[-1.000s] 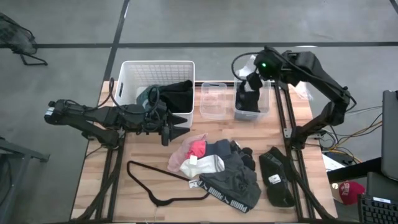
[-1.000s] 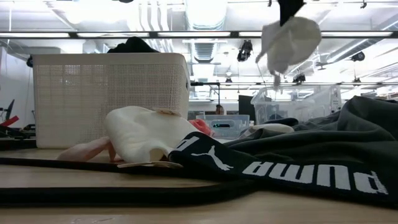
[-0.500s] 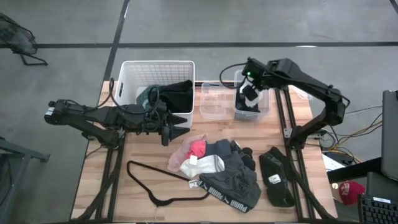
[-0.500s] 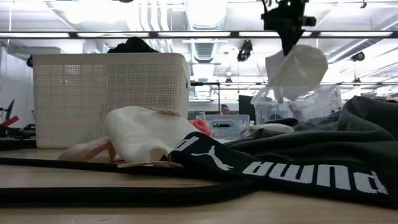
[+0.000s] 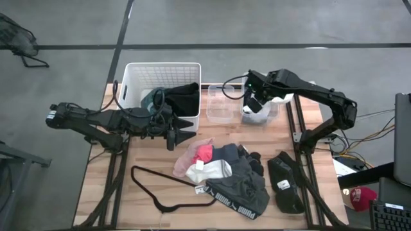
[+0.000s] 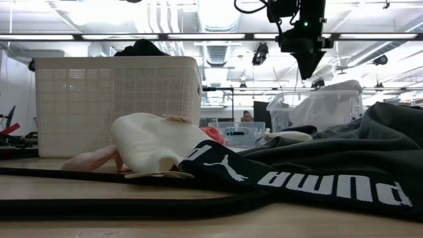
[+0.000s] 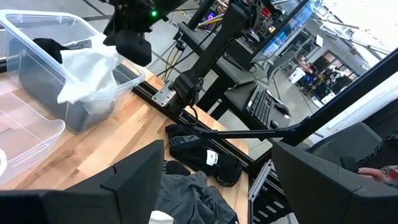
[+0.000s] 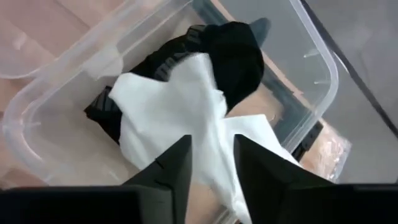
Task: Pick & Place Cloths
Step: Put the white boxer into the large transparent bin
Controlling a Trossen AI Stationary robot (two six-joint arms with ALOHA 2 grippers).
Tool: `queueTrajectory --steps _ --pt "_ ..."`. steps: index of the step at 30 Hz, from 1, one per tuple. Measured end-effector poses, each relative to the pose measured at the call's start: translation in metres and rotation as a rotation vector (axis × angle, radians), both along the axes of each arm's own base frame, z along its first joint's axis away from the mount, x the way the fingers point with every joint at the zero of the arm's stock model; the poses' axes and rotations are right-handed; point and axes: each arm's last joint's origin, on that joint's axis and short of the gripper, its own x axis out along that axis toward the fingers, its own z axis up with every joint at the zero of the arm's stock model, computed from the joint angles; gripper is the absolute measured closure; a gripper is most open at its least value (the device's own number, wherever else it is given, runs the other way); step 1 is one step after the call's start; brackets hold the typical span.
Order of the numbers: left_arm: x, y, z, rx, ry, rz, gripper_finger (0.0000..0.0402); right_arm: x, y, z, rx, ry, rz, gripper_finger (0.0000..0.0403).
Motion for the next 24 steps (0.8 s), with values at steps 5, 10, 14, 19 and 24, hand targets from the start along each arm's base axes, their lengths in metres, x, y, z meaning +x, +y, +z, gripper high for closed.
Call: queueTrajectory --steps 5,10,14,19,24 --pt "0.001 0.000 -0.005 0.003 0.015 0.000 0.0099 0.001 0.005 0.003 0.048 -0.030 0.023 0.0243" --pt "0.002 0.000 -0.013 -0.023 0.031 0.004 0.0099 -0.008 0.010 0.007 0.108 -0.014 0.005 0.0223" --pt "0.003 -0.001 -0.015 -0.038 0.032 0.007 0.0099 -0.022 0.011 0.007 0.156 0.073 -0.053 0.0215" --pt "0.003 -0.001 -0.014 -0.019 0.026 0.004 0.0099 -0.028 0.011 0.002 0.170 0.100 -0.081 0.0203" --pt "0.003 -0.001 -0.014 -0.004 0.023 0.001 0.0099 -0.033 0.006 -0.007 0.188 0.135 -0.107 0.0193"
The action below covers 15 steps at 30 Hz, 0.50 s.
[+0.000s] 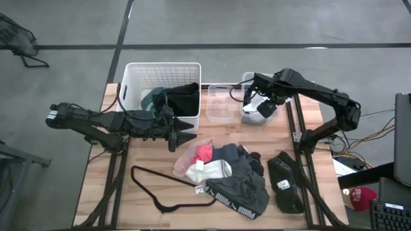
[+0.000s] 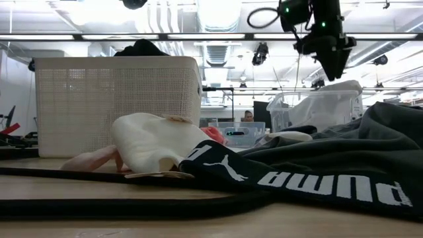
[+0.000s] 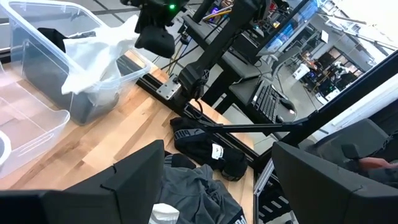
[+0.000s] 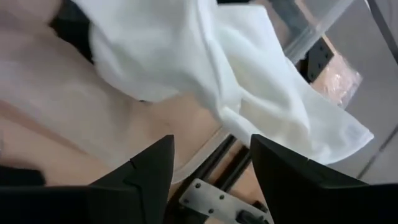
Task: Pick & Place Cloths
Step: Put the white boxer into the large transparent bin
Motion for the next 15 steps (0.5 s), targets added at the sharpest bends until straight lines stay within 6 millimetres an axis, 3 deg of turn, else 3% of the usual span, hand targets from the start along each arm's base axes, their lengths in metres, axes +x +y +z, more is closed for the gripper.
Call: queueTrajectory --steps 8,11,15 --pt "0.000 0.000 0.000 -0.008 -0.003 0.001 0.0099 -0.014 -0.010 -0.029 -0.049 0.176 -0.010 0.0207" --pt "0.000 0.000 0.000 -0.011 -0.004 0.002 0.0099 -0.013 -0.011 -0.032 -0.046 0.176 0.002 0.0249" --pt "0.000 0.000 0.000 -0.012 -0.004 0.002 0.0099 -0.008 -0.012 -0.033 -0.017 0.103 0.029 0.0347"
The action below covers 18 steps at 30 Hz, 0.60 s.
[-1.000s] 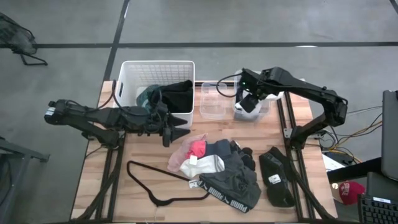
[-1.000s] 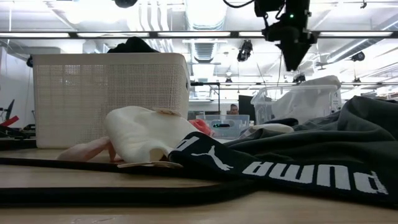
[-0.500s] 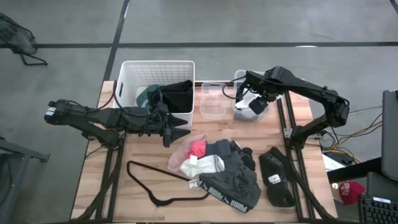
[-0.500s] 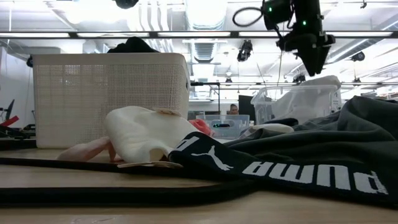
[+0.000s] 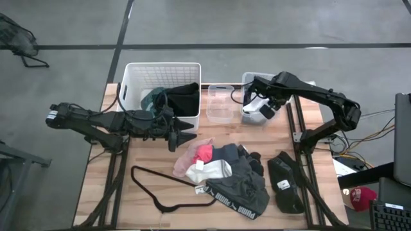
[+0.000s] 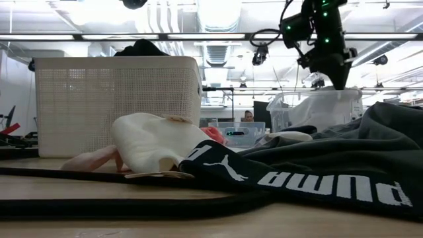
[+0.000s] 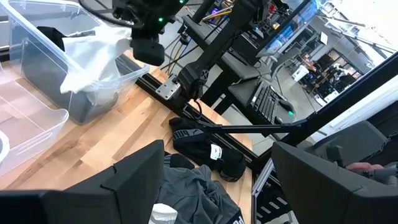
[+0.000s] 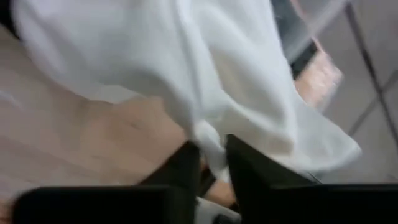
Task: Pick & Place Cloths
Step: Put the white boxer into the large transparent bin
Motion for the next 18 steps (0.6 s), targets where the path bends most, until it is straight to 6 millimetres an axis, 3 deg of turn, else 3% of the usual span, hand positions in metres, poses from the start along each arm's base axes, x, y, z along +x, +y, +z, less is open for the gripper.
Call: queueTrajectory --steps 2,7,12,18 --pt "0.000 0.000 0.000 0.000 0.000 0.000 0.0099 0.003 -0.001 0.002 0.005 -0.041 0.009 0.0380" --pt "0.000 0.000 0.000 -0.001 0.000 0.000 0.0099 0.016 -0.002 0.021 -0.053 -0.180 0.030 0.0391" --pt "0.000 0.000 0.000 -0.001 0.000 0.001 0.0099 0.033 -0.006 0.040 -0.055 -0.428 0.026 0.0393" --pt "0.000 0.000 0.000 -0.007 -0.001 0.002 0.0099 0.042 -0.013 0.033 -0.054 -0.468 -0.030 0.0393"
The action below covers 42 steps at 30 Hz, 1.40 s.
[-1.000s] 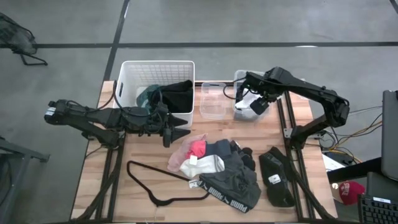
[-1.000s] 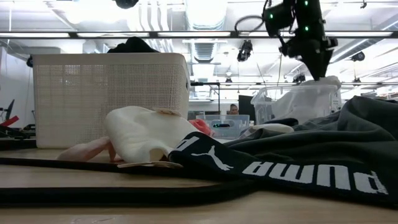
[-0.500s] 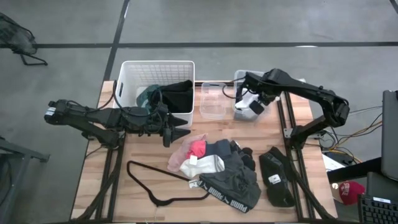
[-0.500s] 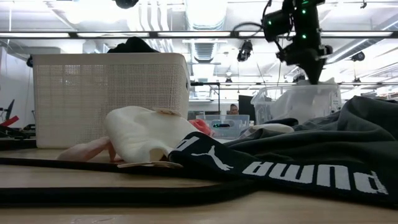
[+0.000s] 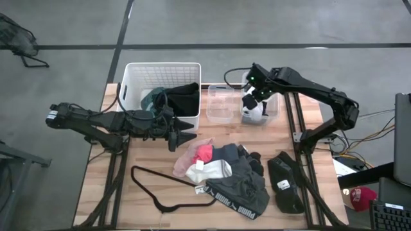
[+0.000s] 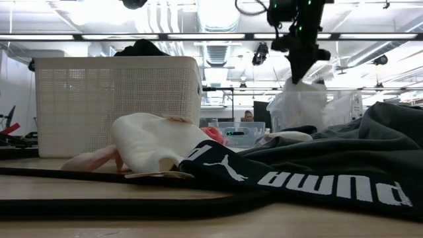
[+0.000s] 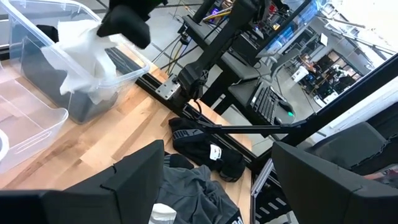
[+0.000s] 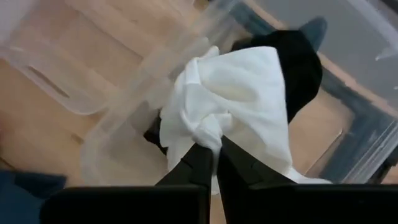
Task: Pick & Place Cloths
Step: Put the white boxer into the large transparent bin, then put the black boxer into the large transparent bin
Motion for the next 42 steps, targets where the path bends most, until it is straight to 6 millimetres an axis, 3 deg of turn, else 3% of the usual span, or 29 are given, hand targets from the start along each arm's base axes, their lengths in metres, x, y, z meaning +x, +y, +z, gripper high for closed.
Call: queueTrajectory --steps 8,12,16,24,30,35,42 --pt "0.000 0.000 0.000 0.000 0.000 0.000 0.0099 0.004 -0.004 -0.039 0.198 0.117 0.008 0.0387" --pt "0.000 0.000 0.000 0.010 0.000 -0.002 0.0099 0.000 0.004 -0.033 0.234 0.104 0.034 0.0364" --pt "0.000 0.000 0.000 0.064 0.005 -0.011 0.0099 -0.007 0.022 -0.014 0.219 0.026 0.081 0.0337" --pt "-0.001 -0.001 -0.009 0.133 0.104 -0.071 0.0104 -0.032 0.082 0.032 0.219 -0.226 0.106 0.0274" --pt "-0.003 -0.005 -0.026 0.137 0.261 -0.114 0.0121 -0.050 0.136 0.050 0.293 -0.330 0.195 0.0245" --pt "-0.004 -0.012 -0.047 0.116 0.402 -0.184 0.0126 -0.054 0.175 0.039 0.368 -0.269 0.264 0.0227" --pt "-0.004 -0.021 -0.075 0.037 0.459 -0.210 0.0126 -0.055 0.217 0.002 0.423 -0.103 0.276 0.0213"
